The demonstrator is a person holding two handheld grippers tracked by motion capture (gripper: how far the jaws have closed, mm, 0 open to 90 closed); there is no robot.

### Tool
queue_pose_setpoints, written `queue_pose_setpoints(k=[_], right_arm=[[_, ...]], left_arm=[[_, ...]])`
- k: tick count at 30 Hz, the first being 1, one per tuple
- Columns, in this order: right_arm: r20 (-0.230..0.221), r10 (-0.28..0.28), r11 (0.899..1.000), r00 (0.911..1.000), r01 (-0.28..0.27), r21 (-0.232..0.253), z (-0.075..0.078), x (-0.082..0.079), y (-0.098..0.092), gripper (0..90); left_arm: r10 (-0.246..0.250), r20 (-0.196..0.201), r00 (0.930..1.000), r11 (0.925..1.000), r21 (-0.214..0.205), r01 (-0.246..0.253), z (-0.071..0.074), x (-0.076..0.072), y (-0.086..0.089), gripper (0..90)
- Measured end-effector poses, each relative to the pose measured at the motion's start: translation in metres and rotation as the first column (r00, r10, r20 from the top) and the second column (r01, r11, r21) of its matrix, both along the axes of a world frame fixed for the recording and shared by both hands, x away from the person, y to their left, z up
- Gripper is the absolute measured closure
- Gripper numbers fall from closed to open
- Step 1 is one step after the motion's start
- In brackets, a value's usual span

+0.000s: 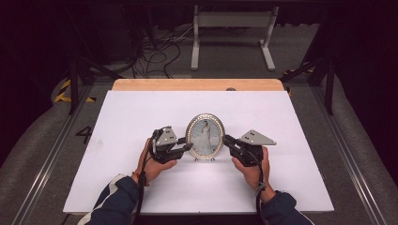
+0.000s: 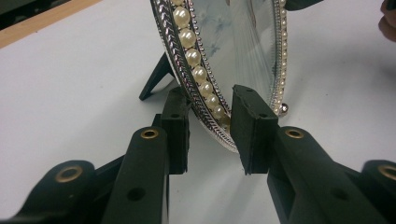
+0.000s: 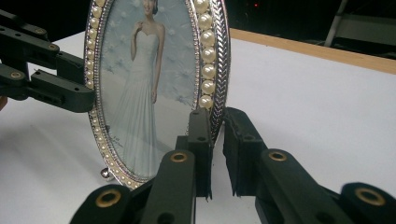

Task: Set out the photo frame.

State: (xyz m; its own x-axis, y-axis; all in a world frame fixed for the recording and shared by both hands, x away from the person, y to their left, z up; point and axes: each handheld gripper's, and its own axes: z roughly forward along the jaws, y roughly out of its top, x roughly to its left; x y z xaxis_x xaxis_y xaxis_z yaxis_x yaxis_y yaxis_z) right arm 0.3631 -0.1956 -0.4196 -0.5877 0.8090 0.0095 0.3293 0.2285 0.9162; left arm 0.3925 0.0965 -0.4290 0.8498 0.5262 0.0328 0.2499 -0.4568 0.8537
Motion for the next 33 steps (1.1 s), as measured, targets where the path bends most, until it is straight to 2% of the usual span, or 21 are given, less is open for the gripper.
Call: queue_pose_setpoints(k=[23,28,30,33], right_arm=[[0.0,0.008,0.999,1.0,-0.008,-0.032,-0.0015,-0.0015,0.002,75.8],[0.009,0.009,0.998,0.9999,-0.009,-0.062,-0.0017,-0.0027,0.003,73.1],[0.006,0.017,0.997,0.9998,-0.016,-0.071,-0.0015,-0.0033,0.0029,70.0],[-0.004,0.023,0.996,0.9997,-0.023,-0.081,-0.0009,-0.0032,0.0026,65.3]], left_arm=[[0.0,0.014,0.9999,1.0,-0.002,0.0,-0.0008,0.0028,0.001,67.8],[-0.003,0.021,0.9998,1.0,0.009,0.003,-0.0004,0.0016,0.0008,66.1],[-0.007,0.035,0.9994,0.9996,0.027,0.006,0.0009,0.0005,0.001,65.8],[-0.005,0.043,0.9991,0.9997,0.026,0.004,0.0024,-0.0009,0.0022,65.1]])
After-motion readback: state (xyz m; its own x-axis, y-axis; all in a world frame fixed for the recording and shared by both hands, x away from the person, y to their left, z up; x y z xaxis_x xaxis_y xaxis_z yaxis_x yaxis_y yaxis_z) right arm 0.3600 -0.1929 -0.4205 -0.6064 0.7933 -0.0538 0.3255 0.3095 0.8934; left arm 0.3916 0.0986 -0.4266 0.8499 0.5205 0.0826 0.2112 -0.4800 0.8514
